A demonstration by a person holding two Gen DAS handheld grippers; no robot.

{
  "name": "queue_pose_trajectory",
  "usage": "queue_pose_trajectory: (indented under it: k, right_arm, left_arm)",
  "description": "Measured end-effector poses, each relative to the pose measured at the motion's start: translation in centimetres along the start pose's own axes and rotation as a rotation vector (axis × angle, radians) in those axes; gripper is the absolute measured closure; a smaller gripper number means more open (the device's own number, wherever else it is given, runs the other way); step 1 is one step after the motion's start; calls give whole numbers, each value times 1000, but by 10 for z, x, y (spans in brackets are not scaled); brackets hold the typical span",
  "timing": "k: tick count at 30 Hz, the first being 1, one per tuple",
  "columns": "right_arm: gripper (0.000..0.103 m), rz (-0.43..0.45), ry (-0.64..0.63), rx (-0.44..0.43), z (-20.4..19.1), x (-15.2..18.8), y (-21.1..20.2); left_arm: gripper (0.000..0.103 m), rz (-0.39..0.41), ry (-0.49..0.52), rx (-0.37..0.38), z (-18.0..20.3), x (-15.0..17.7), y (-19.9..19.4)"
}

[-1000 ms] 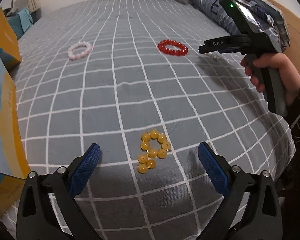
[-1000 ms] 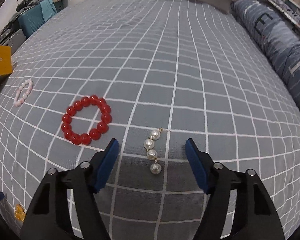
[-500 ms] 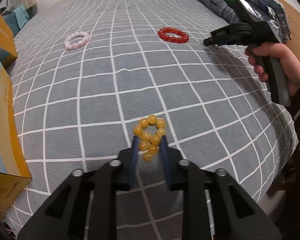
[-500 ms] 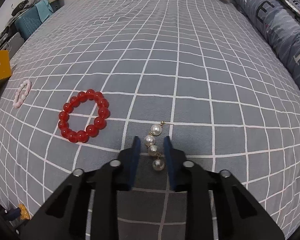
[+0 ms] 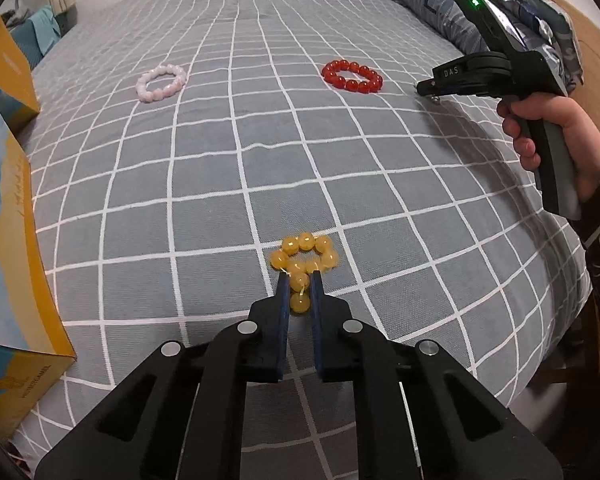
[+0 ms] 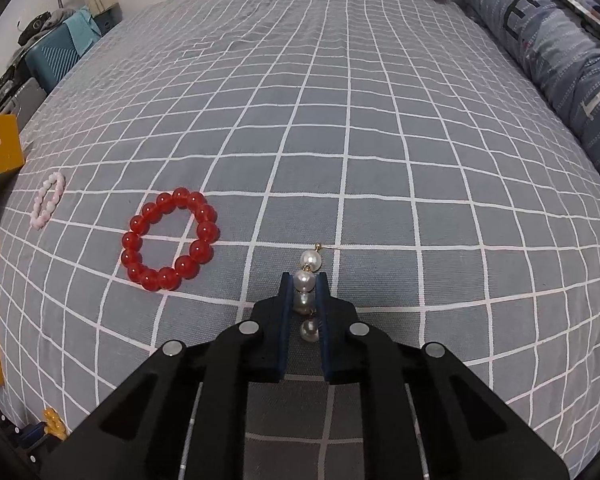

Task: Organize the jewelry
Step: 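Grasp the yellow amber bead bracelet with the left tool while the right tool grasps the pearl strand, then lift the amber bracelet and pearl strand and carry both over the box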

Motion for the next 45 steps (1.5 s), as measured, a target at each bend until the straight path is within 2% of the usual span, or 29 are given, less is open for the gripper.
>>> queue_pose_trajectory:
  k: [30, 34, 45]
  right_arm:
    - [92, 132, 0, -16, -23, -9, -66]
    - [92, 184, -14, -3, -37, -7, -88]
    - [92, 248, -62, -26, -86, -2, -133]
  left_arm:
    - [94, 97, -15, -22, -14, -40, -45]
    - [94, 109, -35, -36, -18, -49, -49]
    - [94, 149, -91, -101, -40, -74, -70]
Point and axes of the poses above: each gripper's, at about its wrist camera, not at the fingertips, and y roughly the way its jaws point, z to its right, x to its underside, the point moved 8 cm from there along y, roughly the way its jaws point, and after that the axes turned 2 degrees about -z, right-handed, at the moved point
